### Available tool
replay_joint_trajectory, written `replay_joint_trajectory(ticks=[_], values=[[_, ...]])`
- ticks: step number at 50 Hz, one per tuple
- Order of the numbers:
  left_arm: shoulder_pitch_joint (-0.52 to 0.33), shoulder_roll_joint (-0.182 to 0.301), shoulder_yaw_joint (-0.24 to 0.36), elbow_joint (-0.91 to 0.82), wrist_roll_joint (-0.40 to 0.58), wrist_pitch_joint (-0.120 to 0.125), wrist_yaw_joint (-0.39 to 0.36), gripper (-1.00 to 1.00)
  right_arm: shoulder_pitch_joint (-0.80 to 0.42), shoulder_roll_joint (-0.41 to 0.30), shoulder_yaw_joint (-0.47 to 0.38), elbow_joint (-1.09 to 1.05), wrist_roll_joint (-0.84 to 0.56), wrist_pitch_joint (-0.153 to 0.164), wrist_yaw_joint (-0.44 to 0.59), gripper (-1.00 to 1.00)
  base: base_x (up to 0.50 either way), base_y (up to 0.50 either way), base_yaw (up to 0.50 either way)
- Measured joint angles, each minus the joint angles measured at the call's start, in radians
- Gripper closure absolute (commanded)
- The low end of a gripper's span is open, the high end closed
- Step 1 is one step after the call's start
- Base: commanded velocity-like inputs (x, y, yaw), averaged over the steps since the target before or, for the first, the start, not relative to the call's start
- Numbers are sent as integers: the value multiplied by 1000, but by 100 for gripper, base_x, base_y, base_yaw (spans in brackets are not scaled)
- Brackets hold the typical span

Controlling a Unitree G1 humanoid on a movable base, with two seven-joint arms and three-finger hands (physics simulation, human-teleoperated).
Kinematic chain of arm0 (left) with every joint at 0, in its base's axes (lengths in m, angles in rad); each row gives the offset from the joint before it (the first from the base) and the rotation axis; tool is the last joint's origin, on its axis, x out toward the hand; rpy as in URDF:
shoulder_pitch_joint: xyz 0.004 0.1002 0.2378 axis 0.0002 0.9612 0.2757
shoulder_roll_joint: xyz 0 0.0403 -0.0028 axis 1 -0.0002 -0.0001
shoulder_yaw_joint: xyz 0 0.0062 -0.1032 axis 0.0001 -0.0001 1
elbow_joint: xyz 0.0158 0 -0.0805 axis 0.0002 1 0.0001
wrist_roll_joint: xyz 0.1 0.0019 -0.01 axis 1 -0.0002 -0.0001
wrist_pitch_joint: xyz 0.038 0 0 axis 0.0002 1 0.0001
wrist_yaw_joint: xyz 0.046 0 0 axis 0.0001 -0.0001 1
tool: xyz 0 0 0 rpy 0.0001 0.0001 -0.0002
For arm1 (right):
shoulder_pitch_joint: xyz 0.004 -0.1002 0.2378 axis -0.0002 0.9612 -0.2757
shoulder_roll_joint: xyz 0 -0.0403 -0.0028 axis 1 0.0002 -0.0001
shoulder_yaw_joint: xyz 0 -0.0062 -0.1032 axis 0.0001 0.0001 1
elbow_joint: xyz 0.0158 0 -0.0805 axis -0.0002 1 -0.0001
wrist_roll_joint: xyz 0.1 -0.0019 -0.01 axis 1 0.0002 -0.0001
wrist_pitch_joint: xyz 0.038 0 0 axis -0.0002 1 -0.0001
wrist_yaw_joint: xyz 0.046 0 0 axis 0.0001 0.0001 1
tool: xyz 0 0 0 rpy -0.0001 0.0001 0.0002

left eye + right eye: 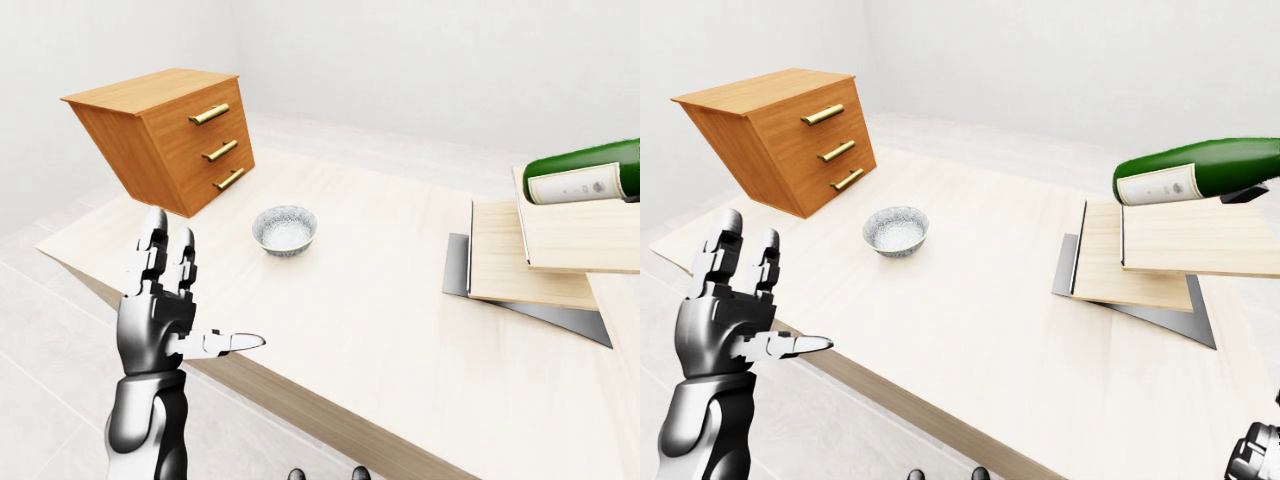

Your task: Put the wine bottle on the wine rack.

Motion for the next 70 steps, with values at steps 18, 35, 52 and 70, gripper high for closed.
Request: replay_joint_trajectory(ticks=[18,35,52,70], values=[[-1,0,4,-5,-5,0,1,-100,-19,30,30,72,-112,0,86,100,0,0,0],[-5,1,4,-4,-4,0,3,-100,-66,9,45,226,-218,0,205,100,0,0,0],[-7,2,1,-5,-1,0,4,-100,-153,-10,75,367,-291,0,293,100,0,0,0],[-3,2,1,-8,-2,0,-3,-100,-241,-20,90,485,-348,0,346,100,0,0,0]])
